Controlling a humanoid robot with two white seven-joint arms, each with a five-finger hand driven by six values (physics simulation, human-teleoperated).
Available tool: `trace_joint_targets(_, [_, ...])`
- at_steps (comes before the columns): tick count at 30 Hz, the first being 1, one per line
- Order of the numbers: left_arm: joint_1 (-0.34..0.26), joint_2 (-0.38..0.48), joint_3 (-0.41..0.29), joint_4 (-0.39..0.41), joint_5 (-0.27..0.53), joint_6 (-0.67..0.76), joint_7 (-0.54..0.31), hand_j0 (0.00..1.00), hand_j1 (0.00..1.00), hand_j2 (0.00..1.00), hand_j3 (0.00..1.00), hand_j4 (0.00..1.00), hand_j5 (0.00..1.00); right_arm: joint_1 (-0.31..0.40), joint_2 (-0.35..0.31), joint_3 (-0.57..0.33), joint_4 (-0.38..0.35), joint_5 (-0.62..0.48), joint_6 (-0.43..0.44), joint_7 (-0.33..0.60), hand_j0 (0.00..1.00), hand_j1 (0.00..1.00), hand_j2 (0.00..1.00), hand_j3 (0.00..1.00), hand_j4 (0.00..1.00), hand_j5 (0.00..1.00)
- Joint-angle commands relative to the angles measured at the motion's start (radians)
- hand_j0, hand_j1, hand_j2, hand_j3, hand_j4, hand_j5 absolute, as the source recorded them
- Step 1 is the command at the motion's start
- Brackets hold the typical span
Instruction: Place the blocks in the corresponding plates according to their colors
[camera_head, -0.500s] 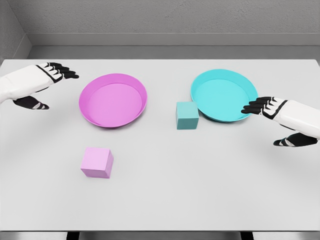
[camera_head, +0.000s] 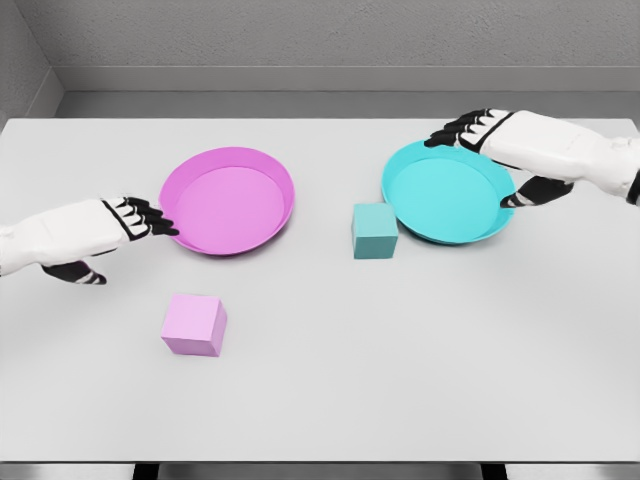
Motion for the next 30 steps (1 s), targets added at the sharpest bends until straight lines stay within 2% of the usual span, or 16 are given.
trace_joint_targets(1, [0.0, 0.006, 0.002, -0.043, 0.005, 0.002, -0.034, 1.0, 1.0, 1.0, 1.0, 1.0, 1.0, 0.0, 0.074, 0.11, 0.005, 0.061, 0.098, 0.041, 1.0, 1.0, 1.0, 1.0, 1.0, 1.0])
trace_joint_targets(2, [0.006, 0.006, -0.004, -0.052, 0.005, 0.002, -0.039, 1.0, 1.0, 1.0, 1.0, 1.0, 1.0, -0.034, 0.091, 0.125, 0.008, 0.063, 0.133, 0.041, 1.0, 1.0, 1.0, 1.0, 1.0, 1.0])
trace_joint_targets(3, [0.02, 0.006, -0.007, -0.074, -0.007, 0.002, -0.04, 1.0, 1.0, 1.0, 1.0, 1.0, 1.0, -0.071, 0.112, 0.139, 0.018, 0.065, 0.132, 0.041, 1.0, 1.0, 1.0, 1.0, 1.0, 1.0])
trace_joint_targets(4, [0.029, 0.006, -0.005, -0.087, -0.035, 0.002, -0.04, 1.0, 1.0, 1.0, 1.0, 1.0, 1.0, -0.109, 0.151, 0.172, 0.055, 0.065, 0.135, 0.041, 1.0, 1.0, 1.0, 1.0, 1.0, 1.0])
trace_joint_targets(6, [0.031, 0.004, -0.007, -0.092, -0.04, 0.002, -0.04, 1.0, 1.0, 1.0, 1.0, 1.0, 1.0, -0.172, 0.203, 0.246, 0.121, 0.065, 0.138, 0.041, 1.0, 1.0, 1.0, 1.0, 1.0, 1.0])
trace_joint_targets(8, [0.032, 0.0, -0.008, -0.098, -0.041, 0.002, -0.04, 1.0, 1.0, 1.0, 1.0, 1.0, 1.0, -0.18, 0.213, 0.251, 0.161, 0.066, 0.156, 0.041, 1.0, 1.0, 1.0, 1.0, 1.0, 1.0])
trace_joint_targets(12, [0.046, -0.02, -0.008, -0.111, -0.055, 0.002, -0.04, 1.0, 1.0, 1.0, 1.0, 1.0, 1.0, -0.219, 0.267, 0.307, 0.216, 0.131, 0.27, 0.041, 1.0, 1.0, 1.0, 1.0, 1.0, 1.0])
trace_joint_targets(17, [0.066, -0.053, -0.01, -0.12, -0.079, 0.002, -0.04, 1.0, 1.0, 1.0, 1.0, 1.0, 1.0, -0.258, 0.332, 0.379, 0.278, 0.135, 0.302, 0.041, 1.0, 1.0, 1.0, 1.0, 1.0, 1.0])
trace_joint_targets(20, [0.066, -0.068, -0.025, -0.126, -0.109, 0.002, -0.04, 1.0, 1.0, 1.0, 1.0, 1.0, 1.0, -0.278, 0.373, 0.426, 0.275, 0.135, 0.296, 0.041, 1.0, 1.0, 1.0, 1.0, 1.0, 1.0])
trace_joint_targets(23, [0.066, -0.085, -0.034, -0.127, -0.116, 0.002, -0.04, 1.0, 1.0, 1.0, 1.0, 1.0, 1.0, -0.278, 0.373, 0.447, 0.253, 0.135, 0.288, 0.041, 1.0, 1.0, 1.0, 1.0, 1.0, 1.0])
trace_joint_targets(28, [0.064, -0.105, -0.039, -0.132, -0.158, 0.002, -0.039, 1.0, 1.0, 1.0, 1.0, 1.0, 1.0, -0.276, 0.339, 0.438, 0.23, 0.135, 0.286, 0.041, 1.0, 1.0, 1.0, 1.0, 1.0, 1.0])
trace_joint_targets(30, [0.063, -0.103, -0.042, -0.132, -0.165, 0.002, -0.04, 1.0, 1.0, 1.0, 1.0, 1.0, 1.0, -0.279, 0.306, 0.413, 0.179, 0.134, 0.286, 0.041, 1.0, 1.0, 1.0, 1.0, 1.0, 1.0])
